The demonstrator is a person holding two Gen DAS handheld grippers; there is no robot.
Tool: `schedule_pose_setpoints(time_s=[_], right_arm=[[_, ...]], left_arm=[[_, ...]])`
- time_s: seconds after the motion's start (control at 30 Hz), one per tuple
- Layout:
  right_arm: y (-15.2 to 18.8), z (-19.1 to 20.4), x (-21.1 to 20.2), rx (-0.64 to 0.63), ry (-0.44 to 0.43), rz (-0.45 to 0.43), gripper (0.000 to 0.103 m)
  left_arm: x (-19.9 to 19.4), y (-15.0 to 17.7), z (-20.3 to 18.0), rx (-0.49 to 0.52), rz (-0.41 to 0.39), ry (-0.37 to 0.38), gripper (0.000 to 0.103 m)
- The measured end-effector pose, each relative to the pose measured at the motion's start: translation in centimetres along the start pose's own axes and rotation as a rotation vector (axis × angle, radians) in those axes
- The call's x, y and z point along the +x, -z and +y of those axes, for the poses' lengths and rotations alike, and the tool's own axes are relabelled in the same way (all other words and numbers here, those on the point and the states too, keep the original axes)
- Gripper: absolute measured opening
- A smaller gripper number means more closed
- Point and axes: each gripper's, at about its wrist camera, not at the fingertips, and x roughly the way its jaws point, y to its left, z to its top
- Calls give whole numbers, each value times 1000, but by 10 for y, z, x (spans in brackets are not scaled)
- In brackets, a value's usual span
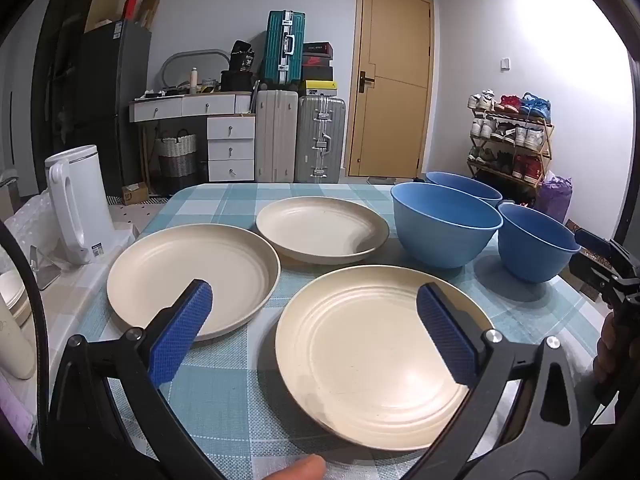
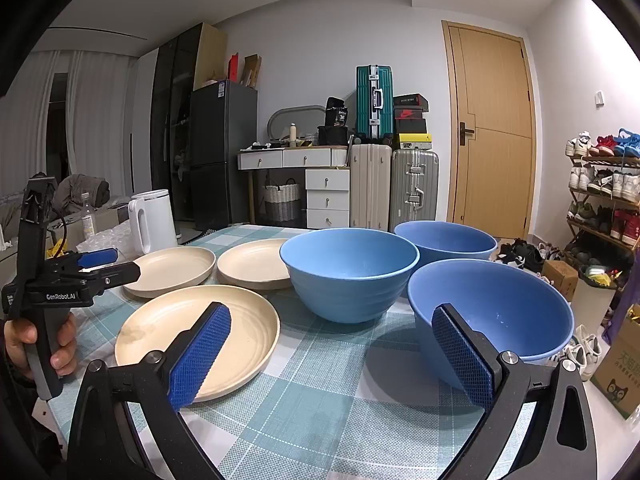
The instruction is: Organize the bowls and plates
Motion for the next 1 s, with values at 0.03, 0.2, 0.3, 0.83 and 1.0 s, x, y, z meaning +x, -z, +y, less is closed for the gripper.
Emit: schedule_pose_setpoints(time_s=[0.03,0.2,0.3,0.83,1.0], right_arm=[[0,0,0,-2,1,-5,103],[0,0,0,-4,1,-5,103],[0,0,1,-4,0,0,103],[0,1,0,-3,0,0,103],[-1,1,0,-3,0,0,103]], left_arm=[[0,0,0,2,1,0,102],[-1,0,-3,15,1,-3,102],[0,0,0,-1,1,0,102],[0,0,0,2,0,-1,102],[0,0,0,2,0,-1,102]])
